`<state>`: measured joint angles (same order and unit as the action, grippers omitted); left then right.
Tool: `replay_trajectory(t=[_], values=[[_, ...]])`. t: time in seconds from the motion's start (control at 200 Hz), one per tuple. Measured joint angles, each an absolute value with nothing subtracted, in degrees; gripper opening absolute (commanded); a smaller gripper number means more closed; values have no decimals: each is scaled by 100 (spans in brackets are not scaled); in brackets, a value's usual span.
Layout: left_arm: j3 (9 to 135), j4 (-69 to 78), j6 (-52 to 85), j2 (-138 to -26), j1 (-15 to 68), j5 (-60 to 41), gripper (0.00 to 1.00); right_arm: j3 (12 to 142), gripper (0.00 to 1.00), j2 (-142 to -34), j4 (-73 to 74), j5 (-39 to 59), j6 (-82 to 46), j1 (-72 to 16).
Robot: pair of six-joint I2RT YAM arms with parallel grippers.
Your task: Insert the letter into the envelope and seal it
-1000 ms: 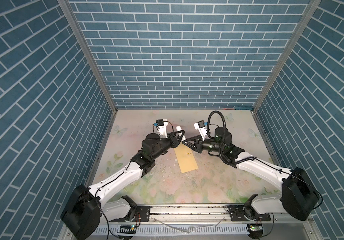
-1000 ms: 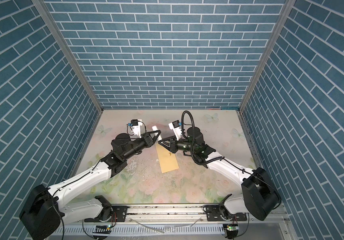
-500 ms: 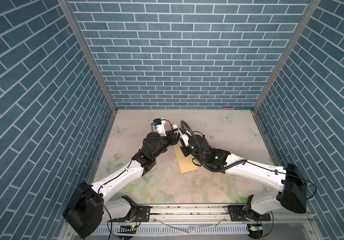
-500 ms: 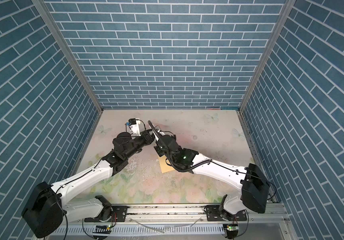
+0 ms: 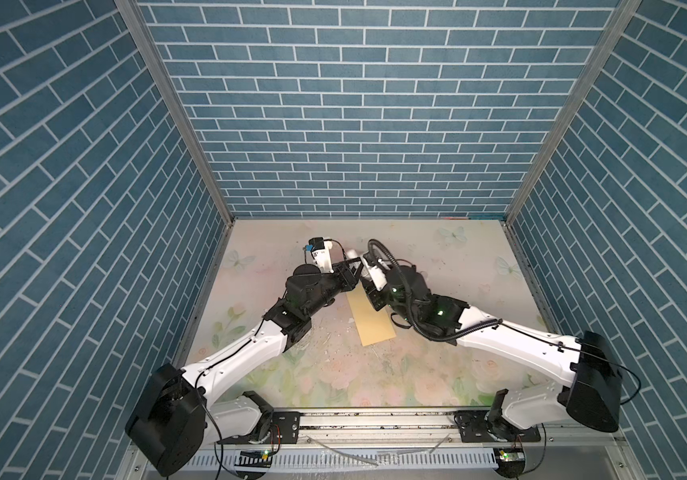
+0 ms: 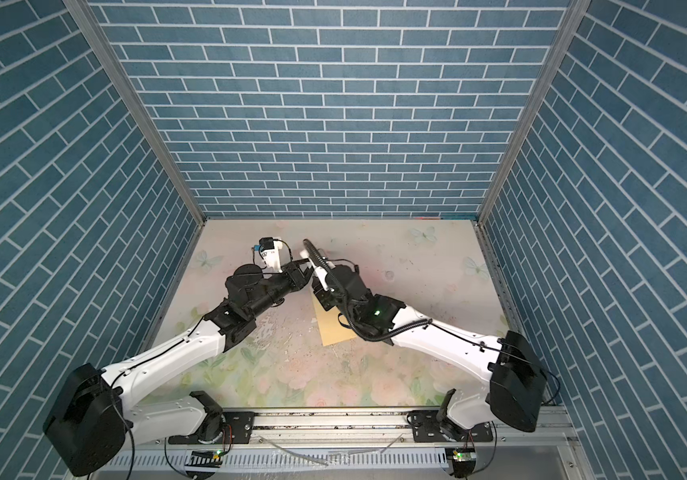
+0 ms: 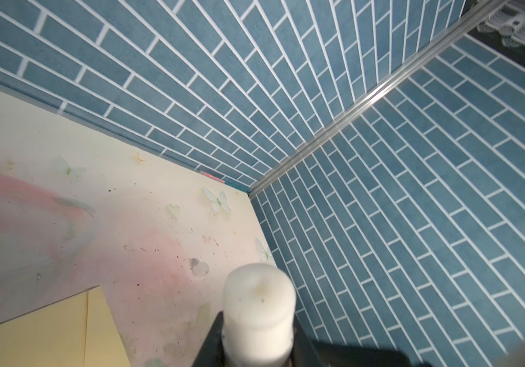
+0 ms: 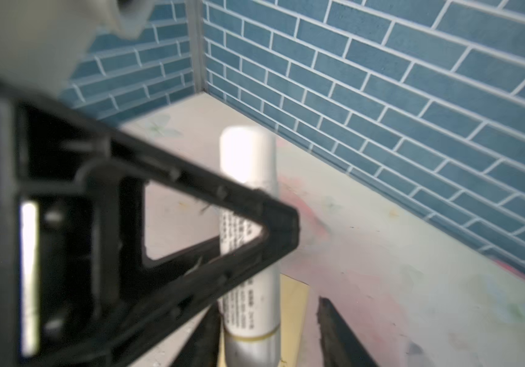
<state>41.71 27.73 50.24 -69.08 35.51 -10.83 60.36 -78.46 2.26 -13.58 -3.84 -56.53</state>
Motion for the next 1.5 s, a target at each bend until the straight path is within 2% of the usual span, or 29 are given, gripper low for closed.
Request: replay_trajectory(t=[0.145, 0.28, 0.545, 0.76, 1.32, 1.5], values=[[4180, 2746, 5052, -6812, 3544, -1286, 0, 5496, 65, -7437, 668, 523, -1090, -4923], [4180, 2722, 5061, -6748, 3538, -1402, 0, 5122, 63, -7413, 1087, 1857, -1662, -4510], [4187, 2727, 5100, -6729, 3538, -1542, 0, 4781, 50, -7623, 2143, 3369, -2617, -4154], [4187, 2729, 5142, -6729, 3538, -1579, 0, 4779, 40, -7784, 2593, 3774, -2969, -4084], [4187, 2832, 5210, -6729, 3524, -1638, 0, 4779, 18, -7913, 2882, 3898, -3277, -4034], [4187, 2779, 5199, -6759, 3522, -1592, 0, 4788, 0, -7878, 2685, 3601, -3192, -4069]])
